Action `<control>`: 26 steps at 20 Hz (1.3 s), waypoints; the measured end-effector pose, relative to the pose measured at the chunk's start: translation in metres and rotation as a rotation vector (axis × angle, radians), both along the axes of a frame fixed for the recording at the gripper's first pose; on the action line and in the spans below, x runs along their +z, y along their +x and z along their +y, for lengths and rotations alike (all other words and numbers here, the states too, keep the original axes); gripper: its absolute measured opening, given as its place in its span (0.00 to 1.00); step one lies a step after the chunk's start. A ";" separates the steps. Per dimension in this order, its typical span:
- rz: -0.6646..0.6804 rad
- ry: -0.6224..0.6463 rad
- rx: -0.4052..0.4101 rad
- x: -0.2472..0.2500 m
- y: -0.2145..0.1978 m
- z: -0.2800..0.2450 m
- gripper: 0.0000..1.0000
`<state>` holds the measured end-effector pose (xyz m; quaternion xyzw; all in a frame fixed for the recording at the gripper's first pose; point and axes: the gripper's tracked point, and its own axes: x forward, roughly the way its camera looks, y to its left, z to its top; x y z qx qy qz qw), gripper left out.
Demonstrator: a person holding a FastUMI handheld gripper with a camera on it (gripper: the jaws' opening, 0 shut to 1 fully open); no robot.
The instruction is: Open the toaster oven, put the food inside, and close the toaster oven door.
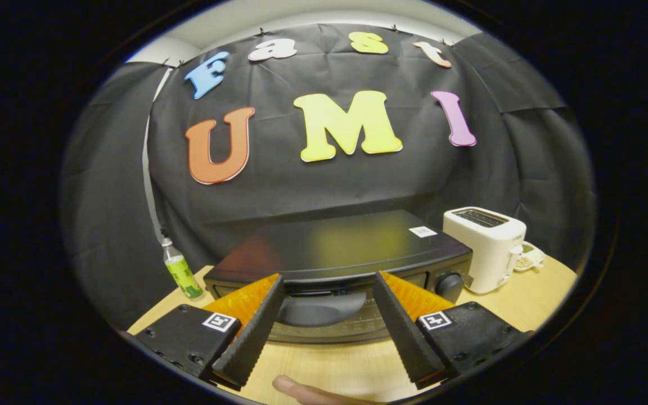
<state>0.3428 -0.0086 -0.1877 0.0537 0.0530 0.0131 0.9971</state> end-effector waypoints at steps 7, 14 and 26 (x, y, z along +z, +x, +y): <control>0.036 0.023 -0.028 -0.020 0.009 -0.001 1.00; 0.109 0.165 0.037 -0.045 -0.035 -0.002 1.00; 0.257 0.022 -0.001 -0.098 -0.093 -0.004 1.00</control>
